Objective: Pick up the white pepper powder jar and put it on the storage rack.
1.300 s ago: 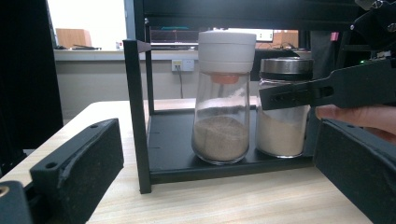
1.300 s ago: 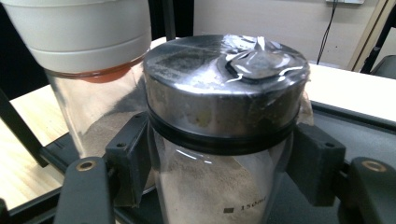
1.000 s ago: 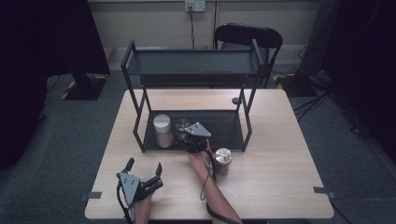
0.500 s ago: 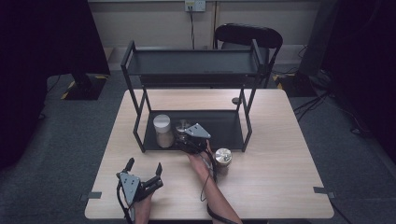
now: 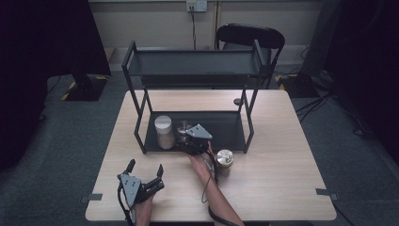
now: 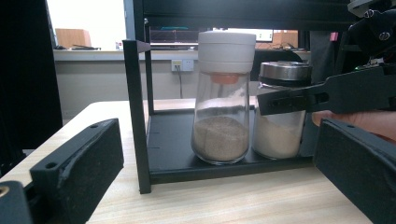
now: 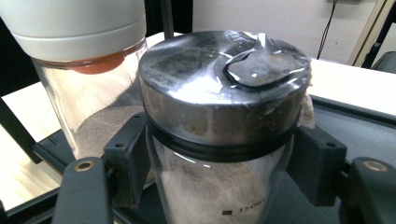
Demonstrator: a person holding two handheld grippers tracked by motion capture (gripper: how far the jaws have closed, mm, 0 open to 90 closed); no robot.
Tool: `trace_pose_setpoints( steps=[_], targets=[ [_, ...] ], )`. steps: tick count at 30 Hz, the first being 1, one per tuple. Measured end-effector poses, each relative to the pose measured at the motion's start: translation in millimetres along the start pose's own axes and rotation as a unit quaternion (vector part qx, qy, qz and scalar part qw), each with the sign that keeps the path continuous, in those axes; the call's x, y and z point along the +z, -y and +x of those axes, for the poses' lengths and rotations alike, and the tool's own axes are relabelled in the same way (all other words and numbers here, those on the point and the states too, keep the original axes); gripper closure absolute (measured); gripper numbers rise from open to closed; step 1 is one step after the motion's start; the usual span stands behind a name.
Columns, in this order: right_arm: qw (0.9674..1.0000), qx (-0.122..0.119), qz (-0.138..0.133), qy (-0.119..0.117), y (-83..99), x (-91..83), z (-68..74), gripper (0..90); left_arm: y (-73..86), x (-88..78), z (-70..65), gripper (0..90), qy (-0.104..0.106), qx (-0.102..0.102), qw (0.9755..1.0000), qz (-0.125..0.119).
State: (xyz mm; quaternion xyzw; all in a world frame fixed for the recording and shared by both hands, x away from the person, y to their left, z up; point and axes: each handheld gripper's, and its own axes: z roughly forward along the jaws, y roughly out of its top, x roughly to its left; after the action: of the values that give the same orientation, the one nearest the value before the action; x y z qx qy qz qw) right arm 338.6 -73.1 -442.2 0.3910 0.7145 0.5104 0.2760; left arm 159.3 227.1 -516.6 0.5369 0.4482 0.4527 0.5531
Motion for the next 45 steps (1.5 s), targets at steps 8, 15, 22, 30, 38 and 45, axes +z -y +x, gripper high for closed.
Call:
trace_pose_setpoints(
  steps=[8,15,22,30,38,45],
  targets=[
    [1.0,-0.001,0.002,-0.003,-1.2,-0.2,-1.6,30.0,0.0,0.0,-0.1,1.0,0.0,0.0,1.0,0.0],
    [0.9999,0.009,0.004,-0.008,-2.4,-0.4,-4.4,27.7,0.0,0.0,0.2,1.0,0.0,-0.001,1.0,0.0],
    [0.9997,0.02,-0.01,0.003,-0.6,-1.7,-2.2,8.2,-0.1,0.0,0.0,1.0,0.0,0.0,1.0,0.0],
    [0.9993,0.026,-0.024,0.013,2.1,-6.9,1.5,0.0,0.0,0.1,-0.1,1.1,0.0,0.0,1.0,0.0],
    [0.9994,0.016,-0.029,0.009,2.3,-13.7,7.0,0.0,0.0,0.1,-0.4,1.1,-0.001,0.001,1.0,0.0],
    [0.9989,0.002,-0.045,0.009,-0.4,-24.1,15.0,0.0,0.0,0.1,-0.5,1.1,-0.001,0.001,1.0,0.0]
  ],
)
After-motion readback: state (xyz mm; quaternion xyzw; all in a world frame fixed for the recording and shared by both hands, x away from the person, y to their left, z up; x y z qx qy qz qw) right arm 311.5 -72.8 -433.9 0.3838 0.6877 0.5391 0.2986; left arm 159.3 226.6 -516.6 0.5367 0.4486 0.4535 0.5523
